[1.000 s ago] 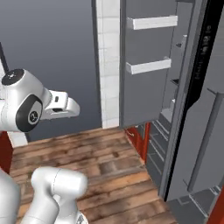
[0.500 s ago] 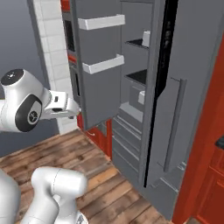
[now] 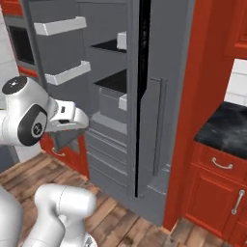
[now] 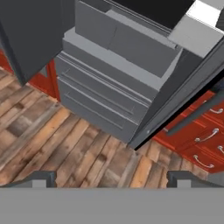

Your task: Take the cheese, steak, and avocado from the fridge and place them on the plate on the dining counter to create an appetizer plate.

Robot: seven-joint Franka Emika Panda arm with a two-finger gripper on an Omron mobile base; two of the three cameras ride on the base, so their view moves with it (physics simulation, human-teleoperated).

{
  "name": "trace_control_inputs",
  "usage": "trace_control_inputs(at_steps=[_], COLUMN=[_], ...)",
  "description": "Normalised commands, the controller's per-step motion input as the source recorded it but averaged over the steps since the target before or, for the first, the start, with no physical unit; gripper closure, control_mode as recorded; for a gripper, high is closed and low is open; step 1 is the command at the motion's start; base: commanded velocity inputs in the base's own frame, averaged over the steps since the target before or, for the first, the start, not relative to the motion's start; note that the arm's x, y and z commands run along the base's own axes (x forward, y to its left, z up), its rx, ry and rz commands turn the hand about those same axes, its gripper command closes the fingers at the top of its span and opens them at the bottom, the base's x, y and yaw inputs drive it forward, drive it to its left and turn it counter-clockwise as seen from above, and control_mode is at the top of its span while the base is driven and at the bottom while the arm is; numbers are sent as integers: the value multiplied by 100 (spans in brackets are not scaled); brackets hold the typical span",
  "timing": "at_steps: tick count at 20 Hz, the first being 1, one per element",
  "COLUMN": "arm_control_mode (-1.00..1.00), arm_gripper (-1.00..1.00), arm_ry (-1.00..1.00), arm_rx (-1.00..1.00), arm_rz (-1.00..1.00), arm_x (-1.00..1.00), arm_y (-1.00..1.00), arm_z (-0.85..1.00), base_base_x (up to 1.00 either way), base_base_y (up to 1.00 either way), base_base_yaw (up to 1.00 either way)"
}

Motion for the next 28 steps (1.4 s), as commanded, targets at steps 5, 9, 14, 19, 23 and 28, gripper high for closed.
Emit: trace_control_inputs(at_steps=[5,9,14,19,23,28], arm_control_mode=[100,100,100,100,100,100], arm_gripper=[-100,-100,-100,-100,-100,-100], arm_ry=[0,0,0,0,0,0], arm_rx=[0,0,0,0,0,0], arm_rz=[0,0,0,0,0,0], arm_x=[0,0,0,0,0,0], arm_y=[0,0,0,0,0,0], arm_z=[0,0,0,0,0,0], base_base_x=[40,72,99,80,59,41], base_base_y=[48,53,25,1,8,25], base_base_yaw=[-34,-28,-25,-20,-17,-20])
